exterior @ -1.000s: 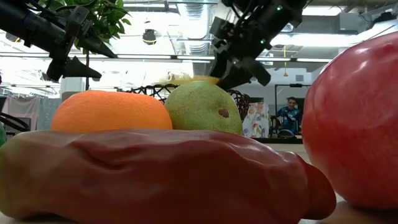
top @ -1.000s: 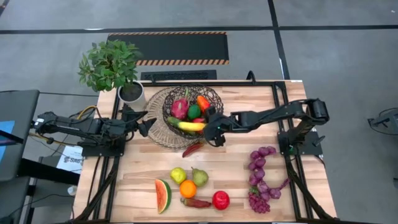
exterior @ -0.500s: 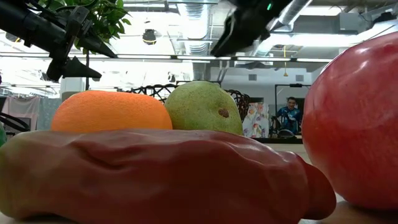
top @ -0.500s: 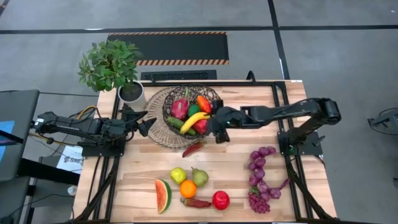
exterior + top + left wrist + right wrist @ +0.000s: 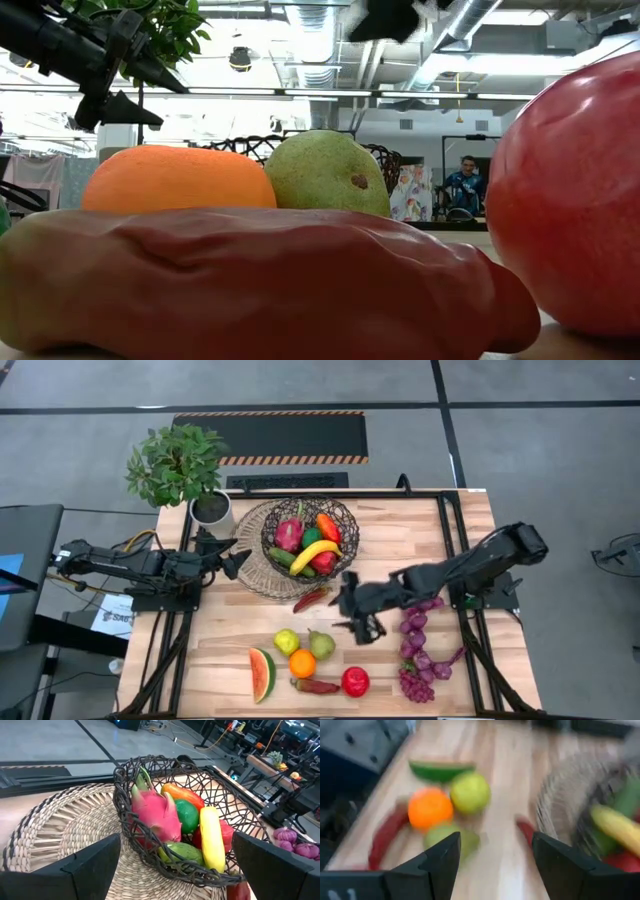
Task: Build produce basket
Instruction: Put the pear into the wire basket
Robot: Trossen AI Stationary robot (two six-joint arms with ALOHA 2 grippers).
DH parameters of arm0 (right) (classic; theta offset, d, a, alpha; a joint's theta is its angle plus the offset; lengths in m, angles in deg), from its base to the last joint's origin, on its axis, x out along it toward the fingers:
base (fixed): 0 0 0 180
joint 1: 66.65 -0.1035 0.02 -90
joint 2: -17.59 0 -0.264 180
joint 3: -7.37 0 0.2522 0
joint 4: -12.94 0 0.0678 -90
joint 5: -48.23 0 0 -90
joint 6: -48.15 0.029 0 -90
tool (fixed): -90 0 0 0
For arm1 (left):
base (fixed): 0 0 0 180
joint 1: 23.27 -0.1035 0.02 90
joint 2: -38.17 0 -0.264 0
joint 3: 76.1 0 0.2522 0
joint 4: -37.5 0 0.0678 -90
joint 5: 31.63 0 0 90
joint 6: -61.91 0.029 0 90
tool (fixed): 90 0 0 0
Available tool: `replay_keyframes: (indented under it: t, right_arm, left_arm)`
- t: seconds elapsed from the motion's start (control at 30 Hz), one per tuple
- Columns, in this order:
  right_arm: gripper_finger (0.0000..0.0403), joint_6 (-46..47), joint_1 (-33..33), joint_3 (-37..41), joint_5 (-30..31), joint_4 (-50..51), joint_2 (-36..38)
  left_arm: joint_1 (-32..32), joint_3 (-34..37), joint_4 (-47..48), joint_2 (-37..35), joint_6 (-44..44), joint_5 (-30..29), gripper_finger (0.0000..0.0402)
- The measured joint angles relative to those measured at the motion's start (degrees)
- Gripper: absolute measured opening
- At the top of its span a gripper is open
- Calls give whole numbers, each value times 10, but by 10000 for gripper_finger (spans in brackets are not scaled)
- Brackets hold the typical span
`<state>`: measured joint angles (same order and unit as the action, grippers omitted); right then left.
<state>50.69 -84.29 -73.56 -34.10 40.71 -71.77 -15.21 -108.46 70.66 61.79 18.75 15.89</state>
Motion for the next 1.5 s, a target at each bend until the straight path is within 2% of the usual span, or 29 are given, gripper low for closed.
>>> replay_keyframes:
  t: [0.13,0.33,0.67,0.83,1.13,1.4,1.5]
  right_arm:
    - [266,-15,-17,-1,2,-64,-55]
    - [275,-6,-34,-16,-3,-79,-130]
    - [359,-12,-56,-83,-17,-65,-206]
    - [375,-8,-56,-89,-23,-34,-231]
    - [361,-6,-46,-92,-22,-27,-277]
    - [290,3,-32,-89,-16,10,-254]
    - [277,6,-31,-86,-16,20,-240]
  left_arm:
    - [0,0,10,2,0,0,368]
    - [0,0,21,9,2,25,368]
    - [0,0,36,13,24,32,368]
    - [0,0,44,13,24,30,368]
    - [0,0,47,13,24,28,368]
    - [0,0,49,13,12,28,368]
    - [0,0,51,12,11,28,368]
